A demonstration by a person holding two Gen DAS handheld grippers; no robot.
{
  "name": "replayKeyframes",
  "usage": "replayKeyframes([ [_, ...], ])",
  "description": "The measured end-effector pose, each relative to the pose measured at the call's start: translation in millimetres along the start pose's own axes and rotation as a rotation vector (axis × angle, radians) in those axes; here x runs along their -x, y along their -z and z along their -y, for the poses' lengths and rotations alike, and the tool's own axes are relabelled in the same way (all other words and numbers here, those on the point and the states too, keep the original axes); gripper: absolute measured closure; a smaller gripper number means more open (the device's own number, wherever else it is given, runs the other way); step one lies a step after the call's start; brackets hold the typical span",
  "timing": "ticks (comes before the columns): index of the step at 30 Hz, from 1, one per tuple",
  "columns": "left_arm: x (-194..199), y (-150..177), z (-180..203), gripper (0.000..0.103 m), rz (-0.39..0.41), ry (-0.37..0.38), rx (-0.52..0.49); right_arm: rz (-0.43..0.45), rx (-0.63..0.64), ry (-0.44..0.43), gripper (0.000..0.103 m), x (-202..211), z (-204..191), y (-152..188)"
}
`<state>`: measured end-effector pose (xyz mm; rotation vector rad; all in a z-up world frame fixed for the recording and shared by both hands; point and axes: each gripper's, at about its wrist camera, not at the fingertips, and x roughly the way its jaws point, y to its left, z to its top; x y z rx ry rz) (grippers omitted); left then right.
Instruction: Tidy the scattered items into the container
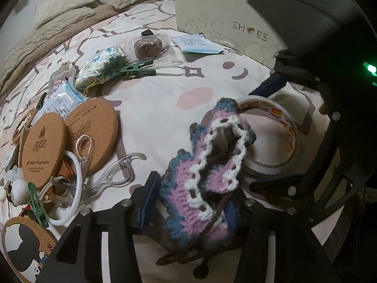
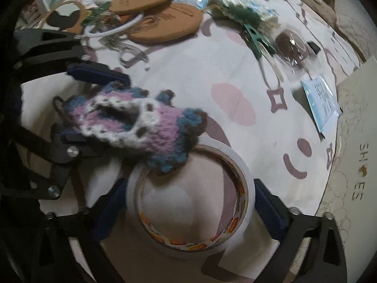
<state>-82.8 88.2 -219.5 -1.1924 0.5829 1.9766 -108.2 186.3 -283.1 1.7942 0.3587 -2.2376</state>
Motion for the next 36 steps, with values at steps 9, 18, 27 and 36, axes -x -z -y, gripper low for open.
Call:
replayKeyframes([
  [9, -1, -2, -6, 0.033, 0.010, -0.007, 0.030, 0.046, 0.008, 0.036, 0.010, 16, 5, 4],
  [18, -7, -12, -6, 0.029, 0.031, 0.032, 0.099, 0.071, -0.019, 0.070, 0.010, 24, 7, 7],
  [27, -2, -20, -2, 0.087, 0.049, 0.038, 0.122, 0.085, -0.028, 0.106, 0.010, 26, -2, 4],
  [36, 16, -22, -13, 0.088, 0.136, 0.006, 0.251, 0.138, -0.067, 0.110, 0.010, 34, 18, -5],
])
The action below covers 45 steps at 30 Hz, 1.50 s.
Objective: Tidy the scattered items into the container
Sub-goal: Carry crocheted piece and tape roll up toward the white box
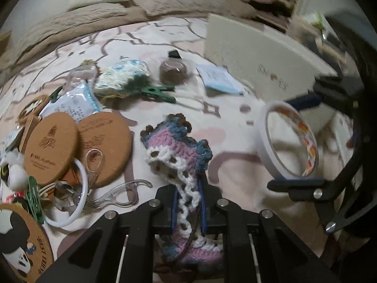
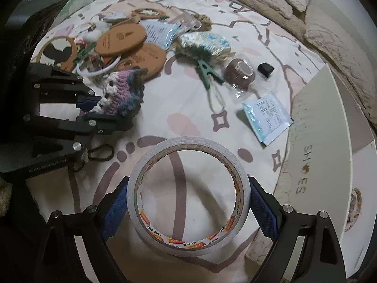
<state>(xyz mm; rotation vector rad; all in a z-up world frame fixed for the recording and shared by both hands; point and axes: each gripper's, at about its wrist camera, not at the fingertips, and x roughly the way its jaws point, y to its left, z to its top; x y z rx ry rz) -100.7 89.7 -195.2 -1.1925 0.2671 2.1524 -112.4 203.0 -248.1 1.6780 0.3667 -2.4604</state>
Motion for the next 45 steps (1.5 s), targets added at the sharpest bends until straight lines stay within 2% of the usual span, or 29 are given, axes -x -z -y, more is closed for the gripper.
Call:
replayKeyframes([
  [12, 35, -11, 4, 0.088, 0.110, -0.010, 0.037, 0.100, -0.024, 0.006, 0.010, 41, 0, -8],
  [18, 55, -19, 10, 0.088, 0.165, -0.014, 0.035, 0.179, -0.072, 0.020, 0.010, 74, 14, -12],
  [30, 93, -43, 40, 0.088, 0.269, -0.029, -0.028, 0.325, -0.158, 0.058, 0.010, 141, 39, -5],
  [45, 152, -82, 94, 0.088, 0.394, -0.014, -0.107, 0.454, -0.292, 0.076, 0.010, 187, 85, 24],
])
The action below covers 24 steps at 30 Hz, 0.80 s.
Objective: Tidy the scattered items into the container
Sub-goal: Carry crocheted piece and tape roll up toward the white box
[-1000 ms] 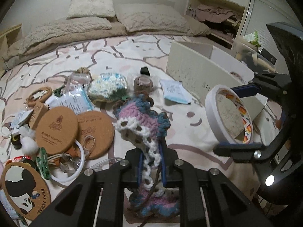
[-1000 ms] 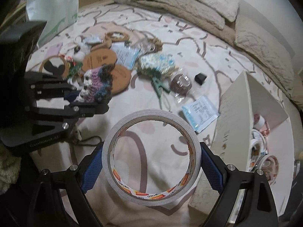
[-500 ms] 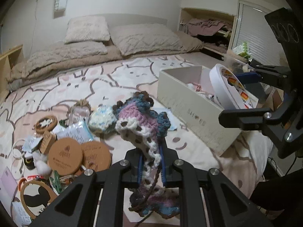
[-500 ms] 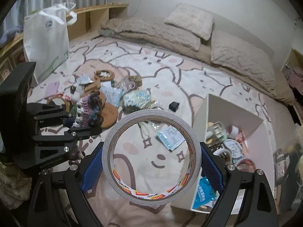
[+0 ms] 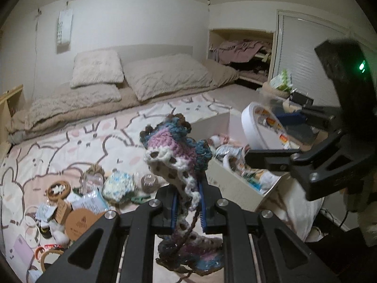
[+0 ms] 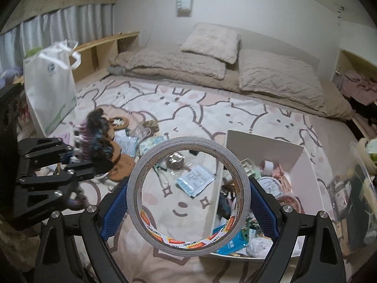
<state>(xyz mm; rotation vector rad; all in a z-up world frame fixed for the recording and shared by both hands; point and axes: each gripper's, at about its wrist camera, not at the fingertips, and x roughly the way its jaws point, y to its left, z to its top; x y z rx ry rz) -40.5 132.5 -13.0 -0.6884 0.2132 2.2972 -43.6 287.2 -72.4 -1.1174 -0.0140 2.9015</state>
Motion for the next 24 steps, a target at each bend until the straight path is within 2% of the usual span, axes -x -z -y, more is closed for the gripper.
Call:
replayKeyframes([
  [14, 18, -61, 54, 0.088, 0.088, 0.023, -0.075, 0.069, -0.139, 0.047, 0.010, 28, 46, -1],
  [24, 22, -115, 79, 0.088, 0.149, 0.066, -0.041, 0.104, -0.231, 0.083, 0.010, 50, 88, 17],
])
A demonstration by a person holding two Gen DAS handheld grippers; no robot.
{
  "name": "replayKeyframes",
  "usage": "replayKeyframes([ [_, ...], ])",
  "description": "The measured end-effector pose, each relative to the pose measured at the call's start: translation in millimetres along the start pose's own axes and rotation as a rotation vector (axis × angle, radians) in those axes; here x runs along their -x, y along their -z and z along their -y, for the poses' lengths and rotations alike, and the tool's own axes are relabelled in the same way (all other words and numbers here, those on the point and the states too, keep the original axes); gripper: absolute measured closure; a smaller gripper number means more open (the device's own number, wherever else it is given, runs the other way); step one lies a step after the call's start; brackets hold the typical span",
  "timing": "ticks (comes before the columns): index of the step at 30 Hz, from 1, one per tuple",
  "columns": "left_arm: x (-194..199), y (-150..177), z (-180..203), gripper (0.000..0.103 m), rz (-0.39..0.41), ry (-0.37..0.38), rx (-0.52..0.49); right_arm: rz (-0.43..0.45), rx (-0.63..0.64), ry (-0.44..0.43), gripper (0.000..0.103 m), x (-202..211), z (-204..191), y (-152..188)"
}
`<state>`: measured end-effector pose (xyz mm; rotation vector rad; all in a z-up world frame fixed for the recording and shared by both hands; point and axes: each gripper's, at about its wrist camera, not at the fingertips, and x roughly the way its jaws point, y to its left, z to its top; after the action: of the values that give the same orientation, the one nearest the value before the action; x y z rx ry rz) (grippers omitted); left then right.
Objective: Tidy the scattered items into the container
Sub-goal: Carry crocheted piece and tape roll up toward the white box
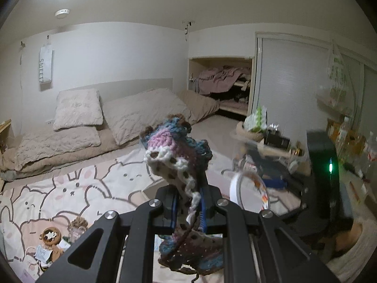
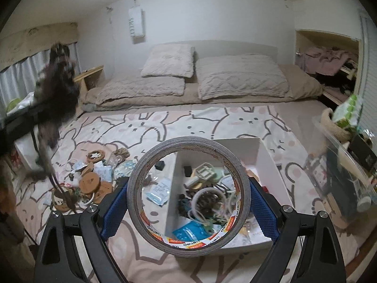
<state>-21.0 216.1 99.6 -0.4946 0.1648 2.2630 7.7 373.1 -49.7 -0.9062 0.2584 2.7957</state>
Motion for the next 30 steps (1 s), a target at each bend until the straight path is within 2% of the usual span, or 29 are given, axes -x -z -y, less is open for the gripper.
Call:
replayKeyframes([
  [12, -19, -60, 36, 0.088, 0.078, -0.043, -0.023, 0.006, -0.098, 0.035, 0.010, 17, 58, 21],
  [16, -31, -67, 46, 0.088, 0.093, -0.044, -0.031, -0.011, -0.107, 0.032, 0.010, 17, 68, 32],
  [22, -63, -56, 49, 0.088, 0.076, -0.005, -0.010, -0.016, -0.118, 0.019, 0.010, 18, 78, 38],
  [30, -113, -14, 48, 0.088, -0.020, 0.018, -0.026, -0.002, -0.160, 0.012, 0.010, 17, 92, 40],
])
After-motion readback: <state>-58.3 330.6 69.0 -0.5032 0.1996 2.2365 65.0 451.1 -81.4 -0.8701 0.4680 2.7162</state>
